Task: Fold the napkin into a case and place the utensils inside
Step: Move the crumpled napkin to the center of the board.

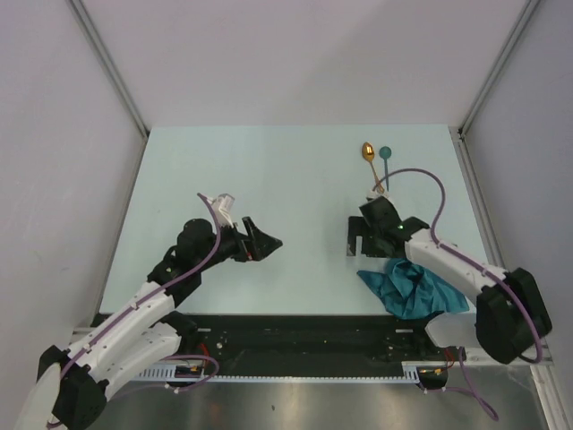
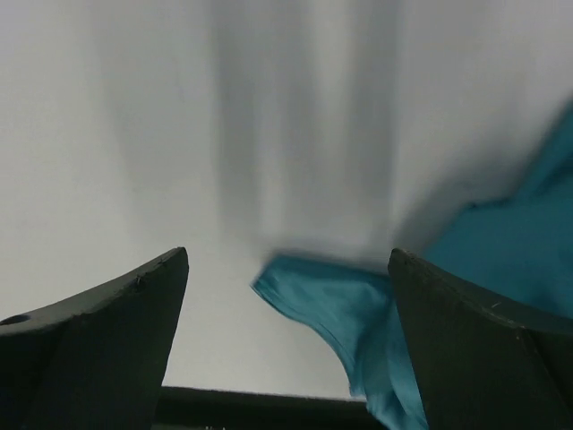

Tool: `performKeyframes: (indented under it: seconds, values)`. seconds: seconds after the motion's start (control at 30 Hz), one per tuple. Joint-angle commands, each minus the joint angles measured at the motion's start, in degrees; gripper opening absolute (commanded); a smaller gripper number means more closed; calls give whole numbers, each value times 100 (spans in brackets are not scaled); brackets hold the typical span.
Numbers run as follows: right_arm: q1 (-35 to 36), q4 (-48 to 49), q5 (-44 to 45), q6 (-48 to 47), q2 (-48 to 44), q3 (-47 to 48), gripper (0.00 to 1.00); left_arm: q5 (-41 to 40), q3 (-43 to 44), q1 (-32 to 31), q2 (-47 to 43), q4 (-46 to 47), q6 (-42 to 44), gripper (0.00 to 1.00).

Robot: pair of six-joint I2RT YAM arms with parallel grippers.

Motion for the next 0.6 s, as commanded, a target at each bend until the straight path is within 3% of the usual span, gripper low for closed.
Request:
performKeyframes:
  seconds: [0.0,0.13,0.33,0.43,0.57]
  values:
    - [-440,-594,554,1237,-979,-305,100,171,64,116,-114,96,-111,100]
    - [-1405,-1657,1038,2142,-1287,-287,100,223,82,239,-157,15,-41,100]
    - [-2023,-2660,2101,3320,-1314,-349,100,328,258,318,-166,-160,197,100]
    - [-2304,-2313,1971,3436,-1235,-682,100,381,310,345,-175,-266,285,100]
    - [-2384,-1170,1129,2700,-1138,-1131,93,416,232,389,-228,-222,294,100]
